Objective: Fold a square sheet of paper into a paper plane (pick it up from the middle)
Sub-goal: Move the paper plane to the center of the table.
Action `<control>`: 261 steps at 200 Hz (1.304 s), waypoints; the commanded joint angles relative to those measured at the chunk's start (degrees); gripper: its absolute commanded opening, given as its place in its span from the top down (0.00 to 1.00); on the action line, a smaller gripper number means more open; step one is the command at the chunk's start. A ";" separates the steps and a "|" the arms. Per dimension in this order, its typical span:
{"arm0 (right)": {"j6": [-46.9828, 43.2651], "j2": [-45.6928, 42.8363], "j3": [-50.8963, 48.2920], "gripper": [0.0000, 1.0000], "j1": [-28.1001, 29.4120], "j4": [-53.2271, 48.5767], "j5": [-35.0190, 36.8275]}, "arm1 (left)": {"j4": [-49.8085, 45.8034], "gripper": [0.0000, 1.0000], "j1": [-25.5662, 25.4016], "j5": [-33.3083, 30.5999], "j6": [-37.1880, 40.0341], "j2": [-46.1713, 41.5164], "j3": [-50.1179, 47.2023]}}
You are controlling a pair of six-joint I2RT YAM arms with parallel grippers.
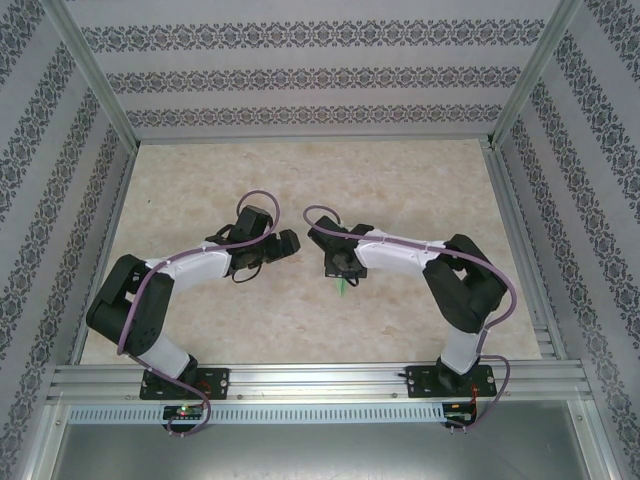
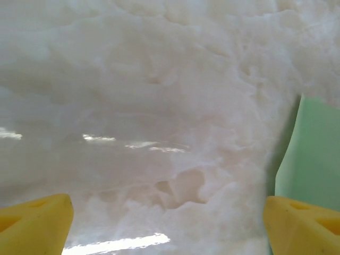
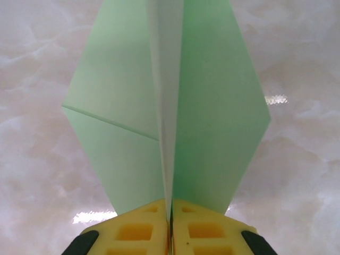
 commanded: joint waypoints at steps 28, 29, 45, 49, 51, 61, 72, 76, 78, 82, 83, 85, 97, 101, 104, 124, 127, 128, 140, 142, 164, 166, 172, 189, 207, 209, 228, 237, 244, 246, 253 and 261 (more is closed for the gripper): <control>0.11 1.92 2.25 0.85 0.56 -0.58 1.20 | -5.19 0.00 0.52 -5.68 2.34 -1.67 1.65; 0.12 1.93 2.27 0.84 0.55 -0.56 1.20 | -5.22 0.00 0.53 -5.73 2.35 -1.66 1.70; 0.29 2.32 2.33 0.84 0.54 -0.37 1.20 | -5.56 0.00 0.55 -5.79 2.44 -1.59 1.89; 0.29 2.43 2.32 0.83 0.46 -0.37 1.13 | -5.59 0.00 0.55 -5.81 2.39 -1.54 1.93; 0.32 2.51 2.30 0.83 0.45 -0.39 1.11 | -5.59 0.00 0.50 -5.85 2.43 -1.54 1.88; 0.55 2.86 2.30 0.83 0.34 -0.37 1.04 | -5.75 0.00 0.54 -5.83 2.45 -1.54 1.97; 0.69 3.24 2.21 0.83 0.36 -0.27 1.03 | -5.90 0.00 0.62 -5.93 2.59 -1.50 2.14; 0.74 3.31 2.22 0.83 0.28 -0.20 0.90 | -6.01 0.00 0.54 -5.91 2.62 -1.46 2.18; 0.81 3.38 2.25 0.83 0.28 -0.13 0.93 | -6.07 0.00 0.61 -5.92 2.62 -1.46 2.19; 0.88 3.50 2.19 0.83 0.28 -0.11 0.93 | -6.17 0.00 0.63 -5.95 2.60 -1.47 2.21; 0.86 3.52 2.15 0.83 0.28 -0.11 0.93 | -6.15 0.00 0.63 -5.95 2.61 -1.48 2.20; 0.84 3.57 2.17 0.83 0.28 -0.17 0.93 | -6.19 0.00 0.63 -5.89 2.56 -1.46 2.26; 1.07 3.78 2.12 0.84 0.19 -0.02 0.93 | -6.46 0.00 0.63 -6.04 2.57 -1.49 2.30; 1.08 3.84 2.14 0.85 0.11 0.03 0.93 | -6.59 0.00 0.59 -6.10 2.62 -1.49 2.29; 1.07 3.84 2.12 0.85 0.10 0.00 0.93 | -6.73 0.00 0.59 -6.19 2.67 -1.49 2.39; 0.96 3.96 2.32 0.87 -0.16 0.08 1.03 | -7.76 0.00 0.84 -6.61 2.97 -1.74 2.70; 0.86 3.97 2.29 0.87 -0.21 0.07 1.09 | -7.91 0.00 0.89 -6.65 3.02 -1.78 2.82; 0.89 3.97 2.34 0.87 -0.23 0.07 1.05 | -7.98 0.00 0.89 -6.65 3.04 -1.81 2.86; 0.67 3.98 2.59 0.89 -0.34 0.07 1.18 | -8.64 0.00 1.11 -6.82 3.17 -2.10 3.06; 0.55 3.97 2.67 0.89 -0.34 0.07 1.19 | -8.73 0.00 1.19 -6.89 3.16 -2.17 3.09; -0.58 3.59 4.25 0.89 -0.71 -1.13 2.33 | -9.45 0.00 1.67 -6.96 3.71 -2.88 3.11; -0.73 3.54 4.45 0.89 -0.81 -1.26 2.34 | -9.52 0.00 1.68 -6.95 3.75 -2.89 3.08; -1.11 3.44 4.93 0.88 -1.01 -1.48 2.50 | -9.70 0.00 1.77 -7.01 3.94 -3.02 3.09; -1.98 3.40 6.31 0.80 -1.45 -1.99 2.46 | -9.74 0.00 1.78 -6.51 4.18 -2.91 3.00; -1.98 3.50 6.69 0.75 -1.71 -2.13 2.55 | -9.47 0.00 1.94 -6.09 4.13 -2.73 2.82; -1.98 3.48 6.69 0.75 -1.78 -2.08 2.57 | -9.46 0.00 1.92 -6.05 4.12 -2.74 2.88; -1.98 3.45 6.60 0.75 -2.09 -1.88 2.69 | -9.31 0.00 1.93 -5.52 4.13 -2.26 2.87; -2.15 3.44 6.75 0.76 -2.10 -1.87 2.83 | -9.20 0.00 1.88 -5.18 4.25 -2.04 2.82; -2.33 3.42 6.93 0.76 -2.22 -1.91 2.97 | -9.20 0.00 1.95 -5.00 4.25 -1.77 2.93; -2.33 3.44 6.99 0.76 -2.26 -1.94 3.02 | -9.20 0.00 1.95 -4.90 4.24 -1.73 2.90; -2.54 3.44 7.16 0.78 -2.27 -1.83 3.13 | -9.11 0.00 2.00 -4.81 4.23 -1.49 2.97; -2.72 3.51 7.34 0.79 -2.34 -1.92 3.30 | -9.11 0.00 1.98 -4.66 4.21 -1.35 3.02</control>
